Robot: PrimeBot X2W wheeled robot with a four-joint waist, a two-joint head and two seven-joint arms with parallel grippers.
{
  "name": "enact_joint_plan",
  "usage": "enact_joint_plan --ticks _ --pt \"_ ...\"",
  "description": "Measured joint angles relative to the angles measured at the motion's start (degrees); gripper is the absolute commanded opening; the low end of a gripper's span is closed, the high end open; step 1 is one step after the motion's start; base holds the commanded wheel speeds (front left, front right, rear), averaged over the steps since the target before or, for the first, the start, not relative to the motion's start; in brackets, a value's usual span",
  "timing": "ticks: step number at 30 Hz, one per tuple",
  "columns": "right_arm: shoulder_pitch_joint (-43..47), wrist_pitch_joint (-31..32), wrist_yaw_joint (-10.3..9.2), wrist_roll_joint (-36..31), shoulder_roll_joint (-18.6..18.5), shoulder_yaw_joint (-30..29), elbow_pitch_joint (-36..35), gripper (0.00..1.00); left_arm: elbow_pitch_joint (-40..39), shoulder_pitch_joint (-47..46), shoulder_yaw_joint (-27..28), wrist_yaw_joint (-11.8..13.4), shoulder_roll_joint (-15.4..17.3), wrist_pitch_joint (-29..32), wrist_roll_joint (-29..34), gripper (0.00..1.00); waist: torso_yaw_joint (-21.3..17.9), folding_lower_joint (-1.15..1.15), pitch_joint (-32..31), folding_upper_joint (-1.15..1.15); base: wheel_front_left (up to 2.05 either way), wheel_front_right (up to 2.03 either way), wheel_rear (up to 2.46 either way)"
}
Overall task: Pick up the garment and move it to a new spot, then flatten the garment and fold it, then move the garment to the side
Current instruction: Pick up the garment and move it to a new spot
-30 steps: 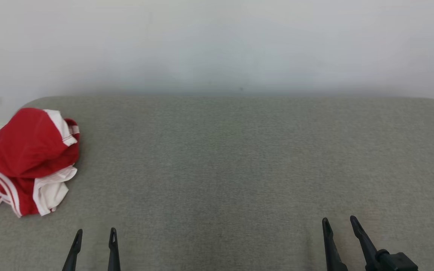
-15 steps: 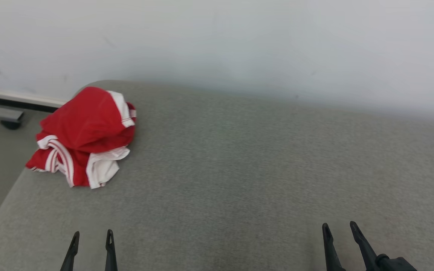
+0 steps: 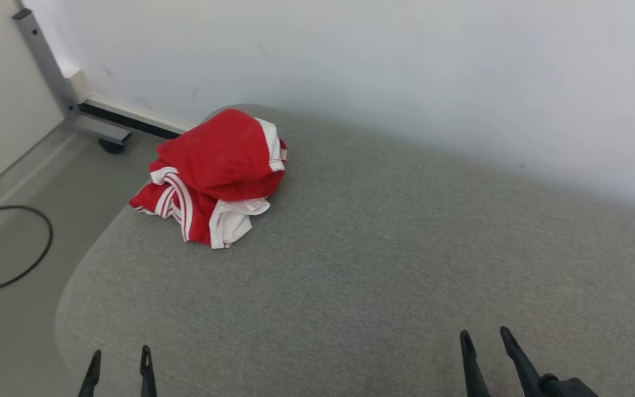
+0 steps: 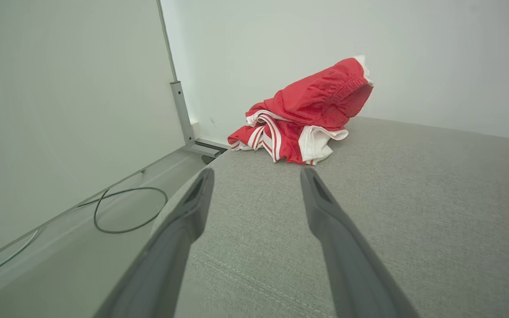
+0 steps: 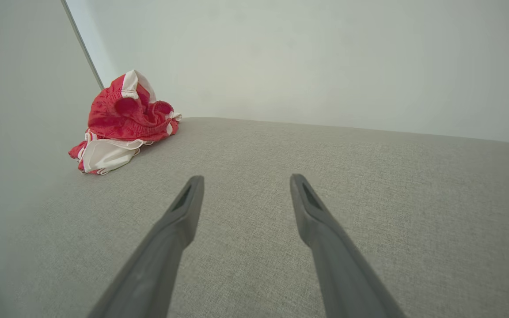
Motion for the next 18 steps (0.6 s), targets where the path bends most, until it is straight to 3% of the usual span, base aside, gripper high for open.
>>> enact_joint_plan --ticks 6,18 --pt "-1.54 0.00 0.00 -0.43 0.01 1.56 0.53 1.00 -0.59 0.69 0.79 1.11 0.01 0.00 -0.85 1.00 2.02 0.00 0.52 0.00 0.00 0.00 0.00" --pt "-1.54 0.00 0.00 -0.87 0.02 1.38 0.82 1.00 0.87 0.46 1.71 1.90 -0.01 0.00 -3.25 1.00 1.87 0.01 0.37 0.00 0.00 0.00 0.00"
